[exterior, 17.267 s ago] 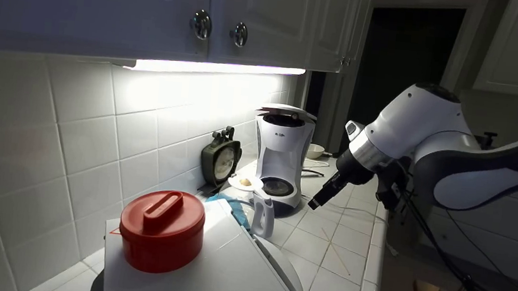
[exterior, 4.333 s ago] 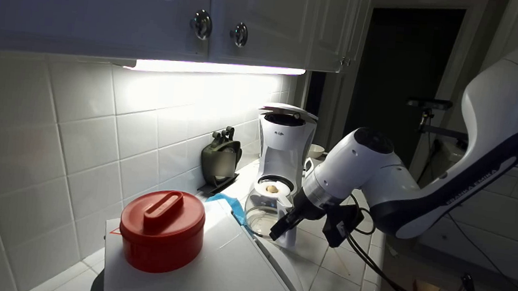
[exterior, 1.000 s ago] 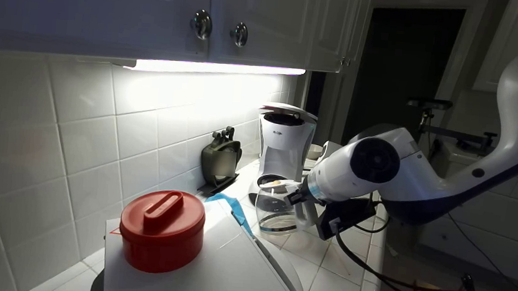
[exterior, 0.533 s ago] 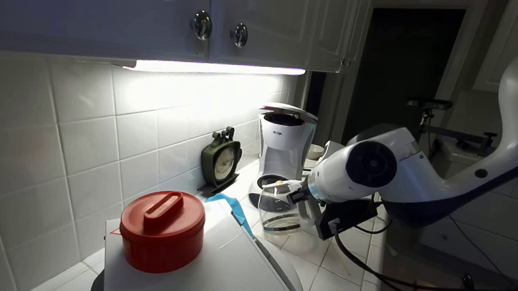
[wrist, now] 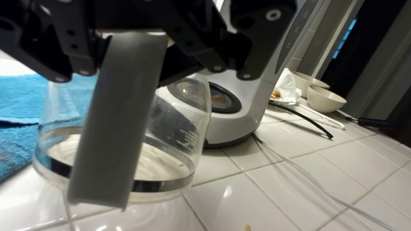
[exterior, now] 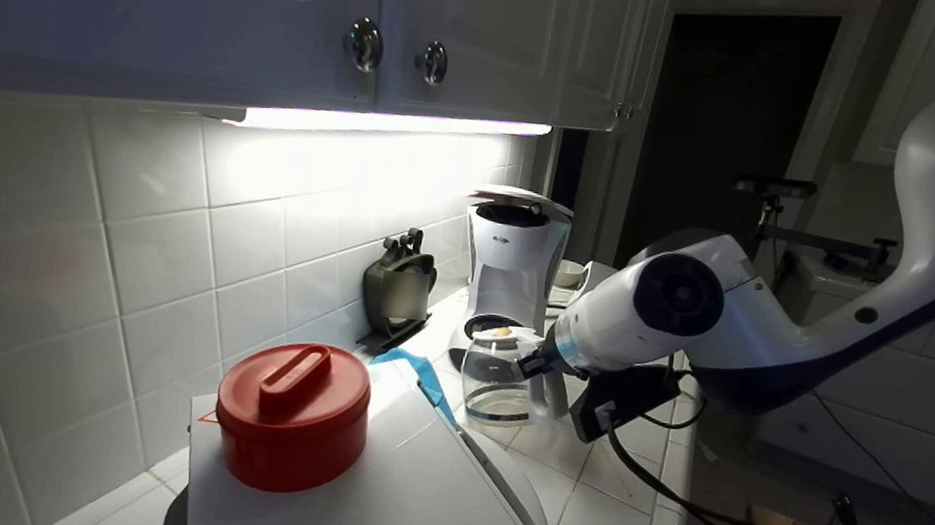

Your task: Put the coffee jar on the coffeemaker

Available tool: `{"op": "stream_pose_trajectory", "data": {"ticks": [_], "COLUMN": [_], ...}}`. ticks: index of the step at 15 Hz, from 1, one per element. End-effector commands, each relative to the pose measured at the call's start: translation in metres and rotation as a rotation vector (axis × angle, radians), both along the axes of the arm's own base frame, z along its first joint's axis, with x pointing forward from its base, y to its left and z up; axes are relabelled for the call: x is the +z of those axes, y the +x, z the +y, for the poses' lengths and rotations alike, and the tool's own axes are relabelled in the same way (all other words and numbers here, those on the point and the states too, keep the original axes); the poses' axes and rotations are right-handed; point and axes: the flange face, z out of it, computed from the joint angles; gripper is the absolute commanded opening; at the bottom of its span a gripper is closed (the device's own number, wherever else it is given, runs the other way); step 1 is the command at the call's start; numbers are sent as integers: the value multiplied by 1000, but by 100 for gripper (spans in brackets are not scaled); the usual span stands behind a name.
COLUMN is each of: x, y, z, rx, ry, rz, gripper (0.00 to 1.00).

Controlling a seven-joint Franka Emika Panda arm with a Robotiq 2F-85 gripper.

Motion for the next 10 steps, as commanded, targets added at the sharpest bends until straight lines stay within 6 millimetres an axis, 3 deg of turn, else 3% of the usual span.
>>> {"op": "stream_pose_trajectory", "data": {"ticks": [1, 10], "x": [-5, -26], "y": [1, 4], "z": [-1, -11], "rx": [48, 59], "ry": [107, 252], "rz": [47, 177], "gripper": [0, 0]}}
